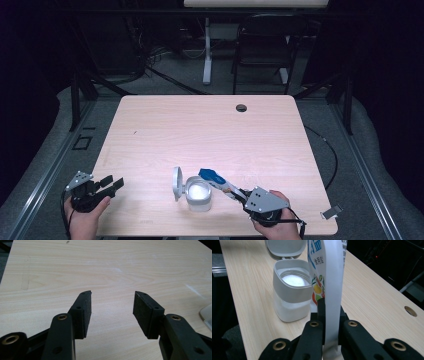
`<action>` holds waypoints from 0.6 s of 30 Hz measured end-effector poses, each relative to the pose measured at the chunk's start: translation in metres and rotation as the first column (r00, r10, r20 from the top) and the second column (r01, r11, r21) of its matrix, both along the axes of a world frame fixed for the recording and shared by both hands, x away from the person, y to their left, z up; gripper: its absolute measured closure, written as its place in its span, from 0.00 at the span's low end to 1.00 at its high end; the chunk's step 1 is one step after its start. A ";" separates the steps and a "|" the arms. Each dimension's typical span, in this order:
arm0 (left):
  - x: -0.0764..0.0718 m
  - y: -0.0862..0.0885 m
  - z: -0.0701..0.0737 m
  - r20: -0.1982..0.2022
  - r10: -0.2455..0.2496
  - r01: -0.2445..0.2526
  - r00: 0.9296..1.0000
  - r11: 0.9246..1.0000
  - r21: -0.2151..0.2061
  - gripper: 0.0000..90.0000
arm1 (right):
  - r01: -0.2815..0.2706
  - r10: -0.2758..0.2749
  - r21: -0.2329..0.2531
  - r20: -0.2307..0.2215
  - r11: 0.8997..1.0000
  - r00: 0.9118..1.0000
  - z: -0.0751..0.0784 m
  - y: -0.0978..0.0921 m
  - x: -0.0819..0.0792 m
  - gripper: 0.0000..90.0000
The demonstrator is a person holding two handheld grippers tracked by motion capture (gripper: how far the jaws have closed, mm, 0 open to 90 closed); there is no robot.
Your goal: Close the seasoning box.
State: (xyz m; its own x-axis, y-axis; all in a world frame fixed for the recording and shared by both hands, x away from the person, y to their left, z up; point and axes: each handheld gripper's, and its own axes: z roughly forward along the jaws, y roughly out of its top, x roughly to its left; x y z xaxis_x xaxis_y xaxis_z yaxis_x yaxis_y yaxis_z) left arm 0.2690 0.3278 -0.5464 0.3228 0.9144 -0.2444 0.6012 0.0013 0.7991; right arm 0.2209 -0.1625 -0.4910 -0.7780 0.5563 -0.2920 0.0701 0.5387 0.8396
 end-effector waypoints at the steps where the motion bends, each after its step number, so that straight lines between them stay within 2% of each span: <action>1: 0.000 0.000 0.000 -0.001 0.000 0.000 1.000 1.000 0.000 0.55 | 0.002 -0.002 0.006 -0.004 1.000 1.000 0.000 -0.001 0.000 0.99; 9: 0.000 0.000 0.000 0.000 0.002 -0.002 1.000 1.000 -0.002 0.55 | -0.005 0.012 0.107 -0.060 0.994 0.998 -0.002 -0.006 0.006 0.99; 18: 0.000 0.001 0.001 0.000 0.003 -0.003 1.000 1.000 -0.003 0.55 | 0.013 -0.002 0.146 -0.079 0.989 0.997 0.001 -0.009 0.012 0.99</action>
State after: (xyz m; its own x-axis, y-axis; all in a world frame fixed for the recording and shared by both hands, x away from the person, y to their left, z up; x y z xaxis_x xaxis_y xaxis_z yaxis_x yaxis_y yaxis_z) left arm 0.2686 0.3290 -0.5451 0.3198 0.9148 -0.2467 0.6009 0.0055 0.7993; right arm 0.2330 -0.1710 -0.4896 -0.7911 0.5942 -0.1451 0.1426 0.4099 0.9009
